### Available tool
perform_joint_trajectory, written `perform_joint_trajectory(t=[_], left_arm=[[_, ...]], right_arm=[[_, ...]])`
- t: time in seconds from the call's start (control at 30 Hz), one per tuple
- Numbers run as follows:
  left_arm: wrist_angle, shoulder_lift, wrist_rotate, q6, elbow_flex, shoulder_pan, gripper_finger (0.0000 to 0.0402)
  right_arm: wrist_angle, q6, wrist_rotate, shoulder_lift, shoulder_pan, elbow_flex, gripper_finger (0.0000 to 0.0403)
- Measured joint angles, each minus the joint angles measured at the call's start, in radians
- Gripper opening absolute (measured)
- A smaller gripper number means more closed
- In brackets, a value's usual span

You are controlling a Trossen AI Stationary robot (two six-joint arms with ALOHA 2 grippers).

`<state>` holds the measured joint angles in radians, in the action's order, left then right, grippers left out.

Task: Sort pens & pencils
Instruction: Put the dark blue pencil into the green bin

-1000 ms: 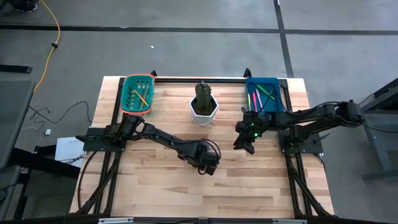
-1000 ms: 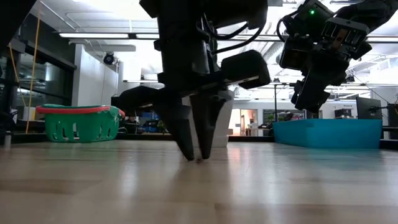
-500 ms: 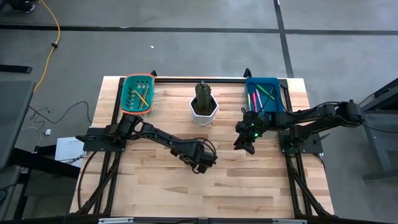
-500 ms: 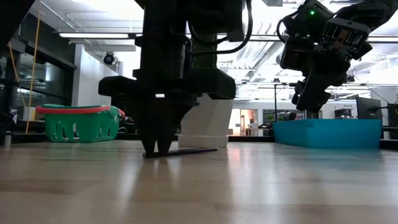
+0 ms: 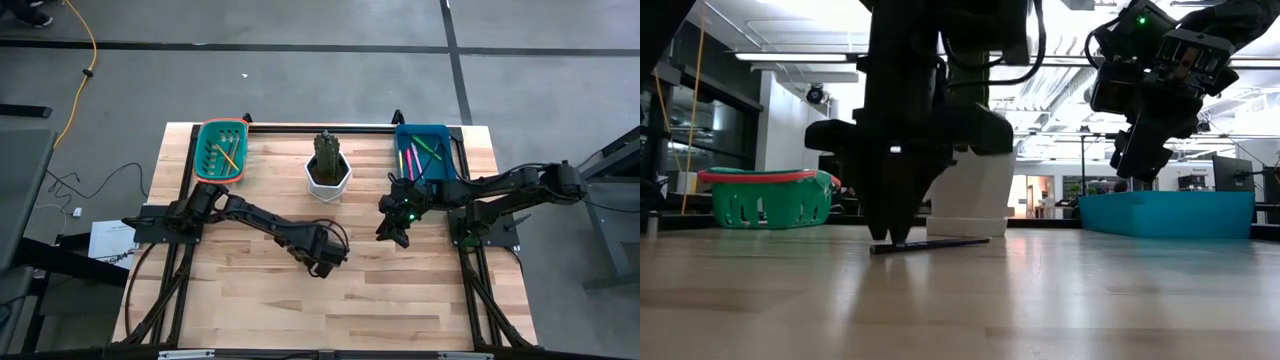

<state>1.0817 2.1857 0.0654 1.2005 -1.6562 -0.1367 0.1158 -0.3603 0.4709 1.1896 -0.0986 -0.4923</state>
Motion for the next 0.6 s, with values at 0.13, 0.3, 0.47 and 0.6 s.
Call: perform_joint_trajectory(t=[0.13, 0.3, 0.47, 0.6], left_arm=[[0.006, -0.024, 0.017, -0.056, -0.002, 0.009, 0.009], [0.034, -0.085, 0.067, -0.119, -0.002, 0.03, 0.009], [0.111, -0.195, 0.09, -0.235, -0.002, 0.049, 0.009], [0.133, -0.298, 0.088, -0.306, -0.002, 0.067, 0.009]], right_arm=[[0.0, -0.003, 0.0, 0.0, 0.0, 0.0, 0.0124], [-0.005, -0.017, 0.0, 0.0, 0.0, 0.0, 0.0124], [-0.008, -0.024, 0.0, 0.0, 0.0, 0.0, 0.0124], [-0.007, -0.026, 0.0, 0.0, 0.0, 0.0, 0.0124]])
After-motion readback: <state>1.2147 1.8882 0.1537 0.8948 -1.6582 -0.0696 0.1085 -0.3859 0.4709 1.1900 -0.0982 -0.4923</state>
